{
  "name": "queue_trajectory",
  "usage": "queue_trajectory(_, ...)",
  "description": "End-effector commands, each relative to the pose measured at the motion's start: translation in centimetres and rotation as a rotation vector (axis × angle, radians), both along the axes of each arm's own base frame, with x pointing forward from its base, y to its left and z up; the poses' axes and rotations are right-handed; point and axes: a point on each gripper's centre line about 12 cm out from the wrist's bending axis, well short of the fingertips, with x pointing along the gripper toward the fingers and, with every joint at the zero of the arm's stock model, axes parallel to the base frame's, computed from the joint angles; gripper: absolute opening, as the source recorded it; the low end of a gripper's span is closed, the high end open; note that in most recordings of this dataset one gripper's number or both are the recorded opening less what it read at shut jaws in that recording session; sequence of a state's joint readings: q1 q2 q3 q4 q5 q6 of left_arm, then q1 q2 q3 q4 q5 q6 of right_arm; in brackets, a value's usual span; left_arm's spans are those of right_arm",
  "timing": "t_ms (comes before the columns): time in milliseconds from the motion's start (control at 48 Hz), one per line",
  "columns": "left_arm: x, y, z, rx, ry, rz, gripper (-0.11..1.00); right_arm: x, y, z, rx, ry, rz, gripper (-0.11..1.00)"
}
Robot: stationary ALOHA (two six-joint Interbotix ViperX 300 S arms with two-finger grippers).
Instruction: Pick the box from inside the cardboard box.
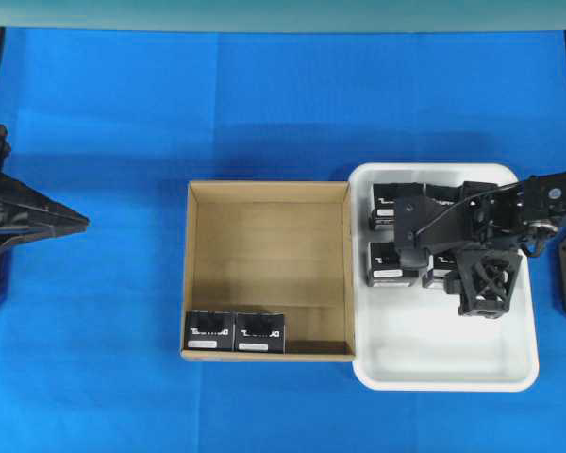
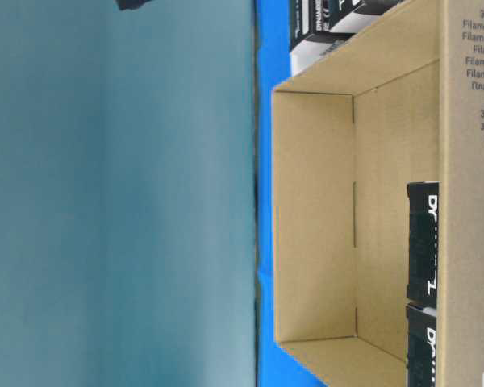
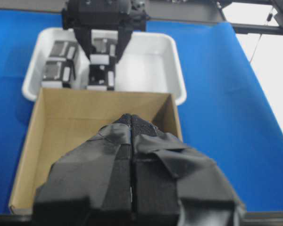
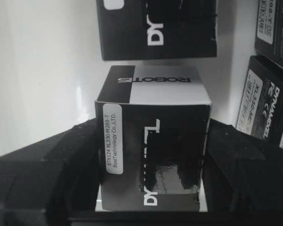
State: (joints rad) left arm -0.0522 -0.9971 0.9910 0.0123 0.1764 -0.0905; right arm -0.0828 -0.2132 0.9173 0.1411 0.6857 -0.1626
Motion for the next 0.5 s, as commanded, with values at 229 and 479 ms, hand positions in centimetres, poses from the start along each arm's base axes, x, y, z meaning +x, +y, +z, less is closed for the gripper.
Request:
queue_trajectory(229,0.23,-0.04,1.15,-0.001,-0.026,-0.001,-0.07,0.19,-0.04,-0.66,0.0,0.017,-0.003,0.6)
queue_trajectory(479,0.23,-0.07,1.28,-0.002,-0.029,-0.003,-0.07,0.23,-0.2,-0.66,0.0,0.017,-0.008,0.61)
